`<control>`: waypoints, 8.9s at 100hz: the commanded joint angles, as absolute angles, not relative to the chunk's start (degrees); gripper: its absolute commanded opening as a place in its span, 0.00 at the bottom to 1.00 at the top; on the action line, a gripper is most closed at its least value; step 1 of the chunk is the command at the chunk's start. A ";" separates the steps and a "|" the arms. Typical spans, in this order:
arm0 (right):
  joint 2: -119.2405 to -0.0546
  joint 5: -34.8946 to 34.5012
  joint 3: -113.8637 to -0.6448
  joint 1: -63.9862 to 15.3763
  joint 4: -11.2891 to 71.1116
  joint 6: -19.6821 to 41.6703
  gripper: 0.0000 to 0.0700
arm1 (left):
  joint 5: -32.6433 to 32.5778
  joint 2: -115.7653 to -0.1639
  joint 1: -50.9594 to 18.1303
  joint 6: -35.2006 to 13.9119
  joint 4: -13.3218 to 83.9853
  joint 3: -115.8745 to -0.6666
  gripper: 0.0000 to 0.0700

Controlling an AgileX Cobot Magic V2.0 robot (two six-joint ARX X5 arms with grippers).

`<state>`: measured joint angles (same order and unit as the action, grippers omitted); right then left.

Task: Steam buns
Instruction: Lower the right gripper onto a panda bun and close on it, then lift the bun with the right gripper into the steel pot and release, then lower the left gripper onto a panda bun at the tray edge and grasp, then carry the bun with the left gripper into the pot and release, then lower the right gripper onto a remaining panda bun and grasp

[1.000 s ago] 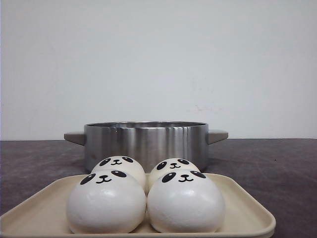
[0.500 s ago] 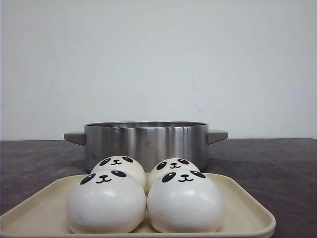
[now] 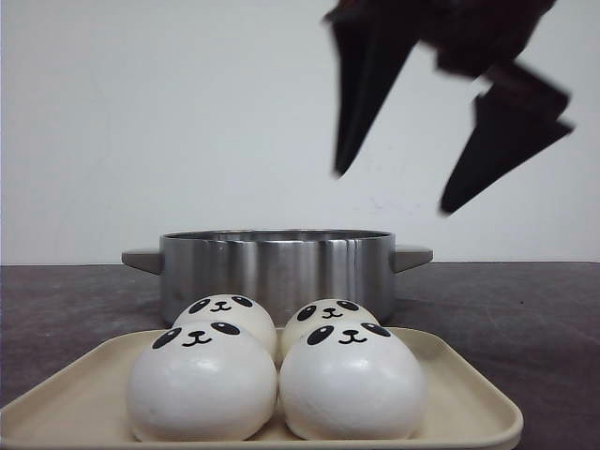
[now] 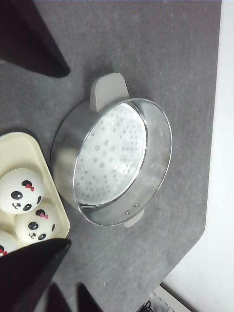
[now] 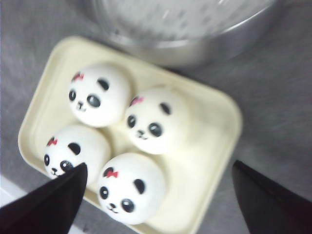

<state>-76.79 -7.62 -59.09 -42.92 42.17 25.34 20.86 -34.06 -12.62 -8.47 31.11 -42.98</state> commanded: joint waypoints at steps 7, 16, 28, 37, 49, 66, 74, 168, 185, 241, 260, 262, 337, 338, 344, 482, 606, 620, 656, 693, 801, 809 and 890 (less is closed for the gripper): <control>-81.87 -7.51 -60.14 -44.05 39.44 26.92 0.81 | 20.73 -34.35 -13.45 -7.75 30.50 -43.88 0.89; -85.03 -7.66 -60.14 -44.07 38.15 27.42 0.81 | 20.73 -34.35 -13.96 -7.75 30.50 -43.88 0.89; -88.38 -9.39 -60.14 -44.07 36.38 28.16 0.80 | 20.73 -34.35 -14.96 -7.75 30.50 -43.88 0.89; -90.04 -10.59 -60.14 -44.12 35.35 28.71 0.80 | 20.67 -34.39 -15.59 -7.75 30.50 -43.88 0.89; -92.05 -10.61 -60.14 -44.14 34.52 29.71 0.76 | 20.51 -34.44 -16.21 -7.75 30.46 -43.88 0.89; -95.09 -10.46 -60.14 -43.90 34.02 30.74 0.66 | 19.29 -34.44 -17.08 -7.73 30.46 -43.88 0.89; -96.16 -10.33 -60.14 -43.72 33.58 31.16 0.61 | 19.25 -34.44 -17.41 -7.75 30.46 -43.88 0.89; -76.05 -0.38 -74.83 -52.23 31.86 27.40 0.00 | 19.07 -34.28 -18.13 -8.25 30.61 -43.88 0.89; -82.11 0.51 -85.32 -46.48 33.28 22.44 0.00 | 19.07 -34.39 -18.13 -8.27 29.98 -43.88 0.89; -112.33 6.17 -90.80 -35.92 29.36 19.88 0.00 | 19.07 -34.44 -18.15 -8.47 30.04 -43.88 0.89; -116.44 6.17 -90.80 -35.00 26.15 19.92 0.00 | 19.05 -34.44 -18.72 -8.64 30.04 -43.88 0.78; -116.71 6.20 -90.80 -34.96 26.02 19.94 0.00 | 19.05 -34.44 -18.83 -8.64 30.02 -43.88 0.78; -103.55 3.05 -91.59 -35.48 27.27 17.21 0.00 | 19.09 -35.66 -19.44 -10.66 31.07 -43.88 0.78; -102.76 3.05 -91.59 -35.68 27.31 17.12 0.00 | 19.07 -35.81 -19.51 -10.79 31.09 -43.88 0.78; -97.45 3.29 -91.59 -37.17 28.47 17.10 0.00 | 19.09 -37.28 -20.25 -11.46 31.31 -43.88 0.78; -59.86 30.11 -91.57 -63.64 48.51 21.21 0.00 | 7.27 -86.67 -38.22 -26.20 19.73 -44.80 0.48; -61.49 31.97 -91.26 -63.64 49.82 20.56 0.00 | 2.94 -90.19 -31.97 -15.44 18.00 -76.38 0.00; -62.37 31.99 -91.20 -63.64 51.13 20.58 0.00 | 2.94 -97.17 -30.52 -15.42 16.88 -76.69 0.00; -63.22 34.59 -91.20 -63.64 54.72 20.64 0.00 | 2.87 -107.68 -28.23 -15.44 10.79 -76.69 0.31; -63.24 34.83 -91.18 -63.61 55.40 20.62 0.00 | 2.92 -108.84 -27.92 -15.68 11.18 -77.58 0.75; -73.58 -6.24 -49.95 -50.46 37.47 34.52 0.71 | -3.42 -59.61 -45.84 -17.12 34.63 -79.68 0.73; -75.96 -6.24 -49.93 -51.05 37.60 34.50 0.70 | -4.45 -58.46 -46.04 -17.10 34.81 -79.68 0.73; -85.67 -9.19 -52.51 -51.62 31.59 33.17 0.01 | -4.56 -57.30 -46.04 -16.47 36.84 -79.66 0.73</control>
